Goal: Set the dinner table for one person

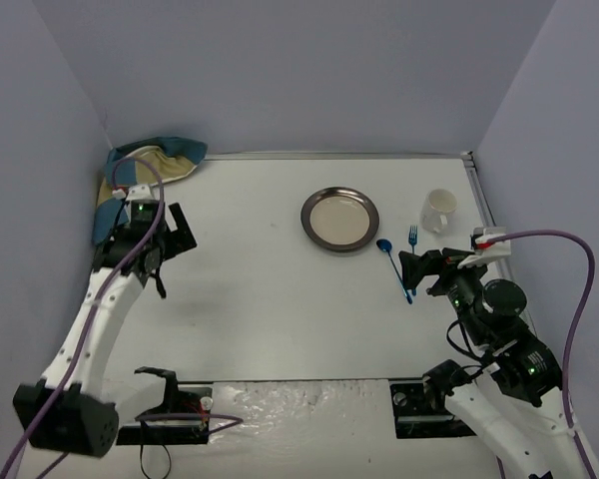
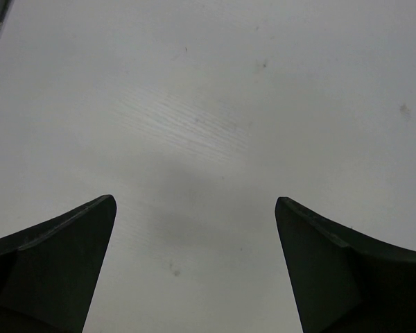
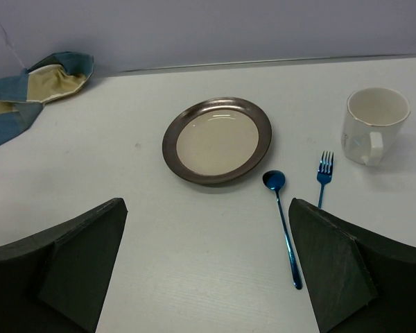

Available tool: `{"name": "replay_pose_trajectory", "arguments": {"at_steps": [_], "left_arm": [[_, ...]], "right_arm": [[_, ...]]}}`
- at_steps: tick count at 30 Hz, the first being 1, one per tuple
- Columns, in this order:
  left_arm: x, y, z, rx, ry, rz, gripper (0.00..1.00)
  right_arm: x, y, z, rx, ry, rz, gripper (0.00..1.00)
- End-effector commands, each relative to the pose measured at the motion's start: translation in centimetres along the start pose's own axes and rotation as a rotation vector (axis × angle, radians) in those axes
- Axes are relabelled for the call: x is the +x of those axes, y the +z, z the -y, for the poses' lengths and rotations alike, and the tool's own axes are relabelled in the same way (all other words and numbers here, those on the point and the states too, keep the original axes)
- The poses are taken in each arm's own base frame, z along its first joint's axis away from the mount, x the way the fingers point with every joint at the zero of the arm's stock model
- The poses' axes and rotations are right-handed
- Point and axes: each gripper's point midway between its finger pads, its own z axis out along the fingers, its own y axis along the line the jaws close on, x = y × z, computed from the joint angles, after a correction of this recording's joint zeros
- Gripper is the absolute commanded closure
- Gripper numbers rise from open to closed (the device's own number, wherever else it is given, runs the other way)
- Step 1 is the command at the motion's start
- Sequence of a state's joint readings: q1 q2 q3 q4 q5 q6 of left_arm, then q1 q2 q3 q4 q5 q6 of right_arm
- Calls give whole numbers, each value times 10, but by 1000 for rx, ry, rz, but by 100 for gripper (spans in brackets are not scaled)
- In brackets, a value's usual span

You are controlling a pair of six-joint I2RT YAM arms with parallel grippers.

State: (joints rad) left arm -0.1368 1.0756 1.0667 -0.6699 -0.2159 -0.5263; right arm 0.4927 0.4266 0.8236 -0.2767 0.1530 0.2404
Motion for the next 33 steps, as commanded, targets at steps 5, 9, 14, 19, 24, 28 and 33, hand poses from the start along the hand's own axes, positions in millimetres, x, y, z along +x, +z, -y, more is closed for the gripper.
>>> {"name": "replay_pose_trajectory", "arguments": {"at_steps": [5, 9, 14, 19, 24, 28, 33], "left_arm": [[-112, 125, -27, -78, -265, 161, 3], [-140, 178, -41, -112, -291, 188, 3], [-161, 235, -40, -150, -238, 169, 3], [-167, 280, -43, -168, -231, 148, 3], [-163, 310, -45, -168, -220, 112, 9], [-161, 325, -42, -151, -207, 93, 20], [-150, 340, -37, -121, -199, 55, 50]], "right_arm": [[16, 26, -13, -39, 11, -58, 0], [27, 36, -19, -67, 6, -84, 0], [39, 47, -27, -99, 12, -116, 0], [46, 55, -32, -117, 23, -133, 0], [56, 60, -35, -133, 19, -159, 0], [58, 63, -34, -130, 13, -165, 0], [60, 65, -37, -142, 14, -173, 0]]}}
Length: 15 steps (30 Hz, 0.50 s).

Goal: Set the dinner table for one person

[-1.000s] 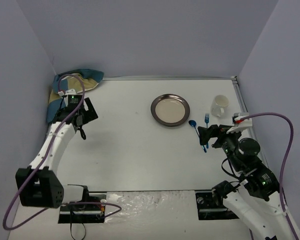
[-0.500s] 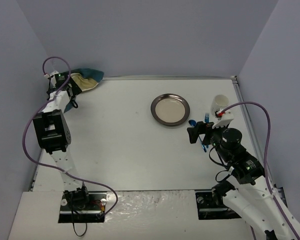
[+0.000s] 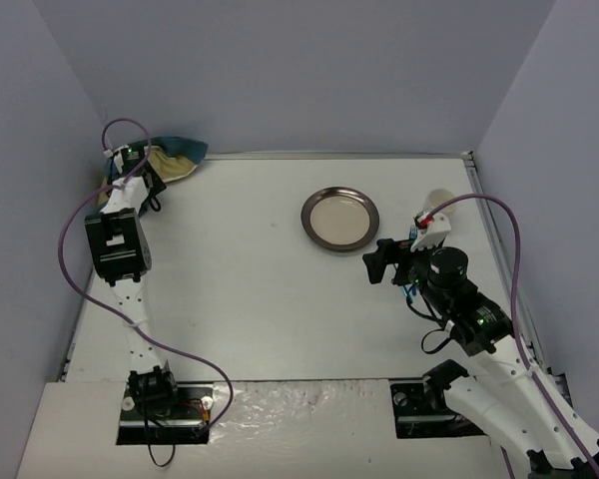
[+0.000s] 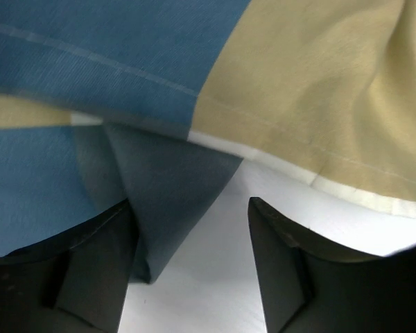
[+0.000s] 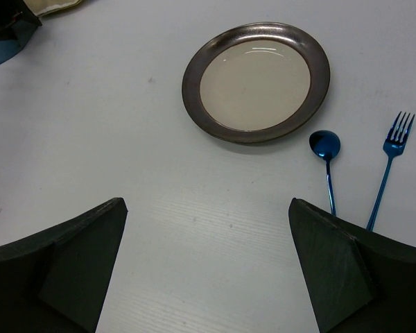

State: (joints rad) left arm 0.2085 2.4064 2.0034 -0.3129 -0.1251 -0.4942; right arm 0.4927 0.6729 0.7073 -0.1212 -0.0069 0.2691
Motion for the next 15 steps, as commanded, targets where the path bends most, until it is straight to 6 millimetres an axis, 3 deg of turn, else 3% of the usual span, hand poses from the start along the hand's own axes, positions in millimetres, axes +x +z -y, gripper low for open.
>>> {"name": "replay_pose_trajectory", "arguments": {"at_steps": [1, 5, 8, 10, 14, 15], "left_arm": [[-35, -14, 16, 74, -6, 62, 59], [-33, -22, 21, 110, 17, 39, 96], [-44, -49, 27, 145, 46, 52, 100], [-56, -76, 32, 163, 54, 66, 100], [-80, -171, 44, 185, 166, 119, 100], [-72, -193, 47, 180, 201, 114, 100]], "right_arm": [[-19, 5, -12, -48, 9, 68, 0], [-22, 2, -13, -56, 7, 80, 0], [-28, -1, -16, -70, 5, 94, 0], [-32, -3, -19, -82, 5, 102, 0], [-45, -6, -28, -118, 3, 117, 0], [-49, -7, -30, -123, 6, 121, 0]]}}
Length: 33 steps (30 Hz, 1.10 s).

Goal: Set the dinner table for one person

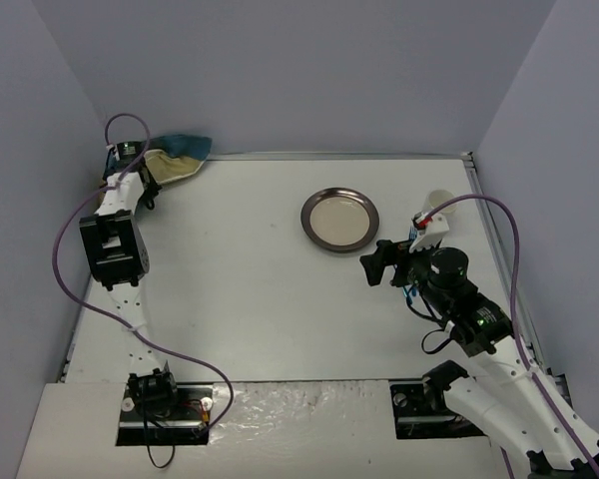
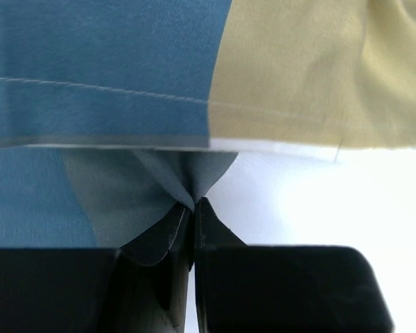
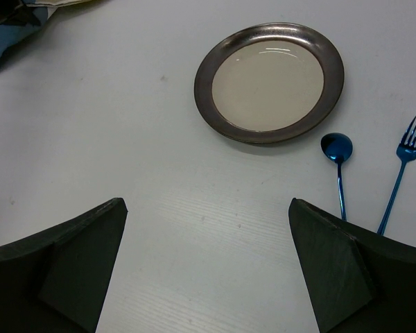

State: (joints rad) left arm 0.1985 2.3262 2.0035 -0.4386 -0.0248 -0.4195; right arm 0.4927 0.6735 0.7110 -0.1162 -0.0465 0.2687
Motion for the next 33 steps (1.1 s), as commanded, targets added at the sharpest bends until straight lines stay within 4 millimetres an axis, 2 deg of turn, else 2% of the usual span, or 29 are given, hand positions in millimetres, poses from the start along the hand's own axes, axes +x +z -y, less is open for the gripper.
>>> {"name": "replay_pose_trajectory", "arguments": {"at_steps": [1, 2, 4, 7, 8, 9, 10, 11, 13, 14, 19, 21, 22, 26, 30, 33], "left_arm": [[-56, -177, 46, 80, 155, 186, 100], [-54, -200, 46, 82, 166, 194, 100], [-25, -246, 57, 110, 235, 189, 100], [10, -287, 70, 156, 319, 185, 100], [30, -311, 76, 197, 360, 196, 100], [51, -324, 80, 230, 393, 189, 100], [72, -329, 84, 255, 420, 168, 100], [108, -327, 89, 278, 468, 115, 100], [159, -334, 93, 324, 534, 70, 100], [193, -332, 94, 341, 590, 28, 100], [293, -339, 90, 380, 697, -92, 100], [312, -342, 89, 377, 735, -92, 100], [328, -349, 92, 393, 764, -95, 100], [372, -374, 115, 475, 855, -64, 100], [407, -398, 133, 550, 960, -36, 100], [430, -406, 138, 574, 1064, -22, 99]], "right_arm": [[-51, -5, -25, -89, 5, 126, 0], [-50, -4, -28, -103, 2, 114, 0], [-52, -1, -35, -133, 4, 98, 0], [-50, 2, -40, -158, 9, 75, 0], [-47, 5, -41, -159, 14, 61, 0], [-44, 8, -40, -157, 19, 49, 0], [-40, 10, -40, -154, 22, 37, 0], [-37, 13, -38, -148, 30, 26, 0], [-30, 18, -36, -136, 37, 8, 0], [-25, 21, -34, -130, 40, -5, 0], [0, 36, -30, -114, 63, -76, 0], [8, 40, -29, -111, 78, -90, 0], [9, 44, -29, -112, 87, -88, 0], [26, 59, -26, -90, 126, -123, 0], [36, 72, -24, -75, 135, -156, 0], [39, 80, -22, -61, 139, -164, 0]]}}
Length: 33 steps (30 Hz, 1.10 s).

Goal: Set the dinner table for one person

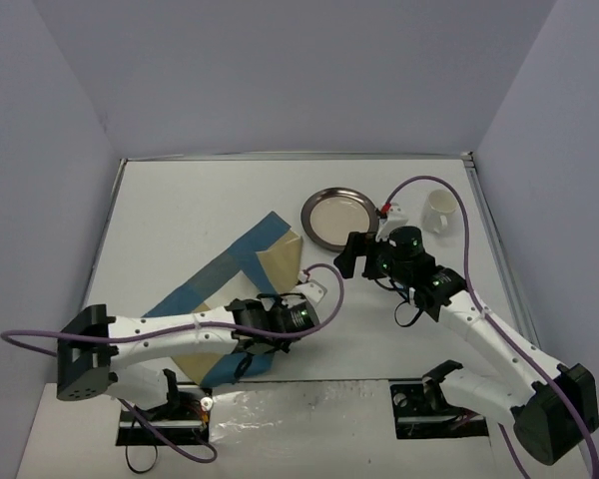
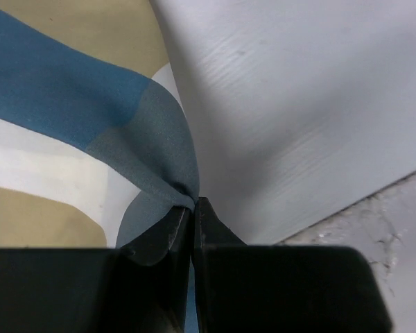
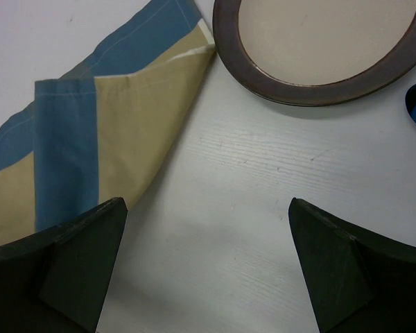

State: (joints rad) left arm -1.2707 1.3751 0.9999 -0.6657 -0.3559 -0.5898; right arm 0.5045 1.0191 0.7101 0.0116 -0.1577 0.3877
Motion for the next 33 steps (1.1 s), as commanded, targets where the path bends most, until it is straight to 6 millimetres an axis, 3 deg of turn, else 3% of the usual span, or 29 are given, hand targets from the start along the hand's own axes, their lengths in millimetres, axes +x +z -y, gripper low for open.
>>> {"name": "replay_pose_trajectory", "arguments": {"at_steps": [1, 4, 7, 10, 13, 14, 17, 22, 26, 28, 33], "left_arm": [[-21, -4, 37, 21, 56, 90, 97], [-15, 1, 36, -27, 99, 63, 91], [-23, -5, 32, -48, 70, 99, 79], [-39, -23, 27, -15, -6, 190, 51], [-52, -41, 17, 34, -112, 282, 9], [-54, -45, 13, 45, -143, 303, 5], [-55, -51, -13, 54, -297, 343, 3], [-24, -28, -77, -24, -651, 287, 3], [10, -4, -127, -140, -885, 208, 3], [18, 1, -132, -155, -937, 178, 3], [40, 32, -176, -262, -1132, 135, 3]], "right_arm": [[-24, 13, -9, -22, 18, 85, 0], [-26, 18, -6, -5, 7, 85, 0], [-29, 20, -5, 3, -12, 87, 0], [-28, 22, -4, 5, -25, 80, 0], [-25, 28, -6, -2, -35, 57, 0], [-24, 29, -6, -2, -41, 52, 0], [-24, 37, -10, 1, -69, 37, 1], [-14, 60, -34, -21, -160, -29, 3], [4, 78, -66, -59, -246, -91, 6], [11, 87, -69, -46, -264, -112, 8], [52, 111, -116, -84, -383, -196, 16]]}}
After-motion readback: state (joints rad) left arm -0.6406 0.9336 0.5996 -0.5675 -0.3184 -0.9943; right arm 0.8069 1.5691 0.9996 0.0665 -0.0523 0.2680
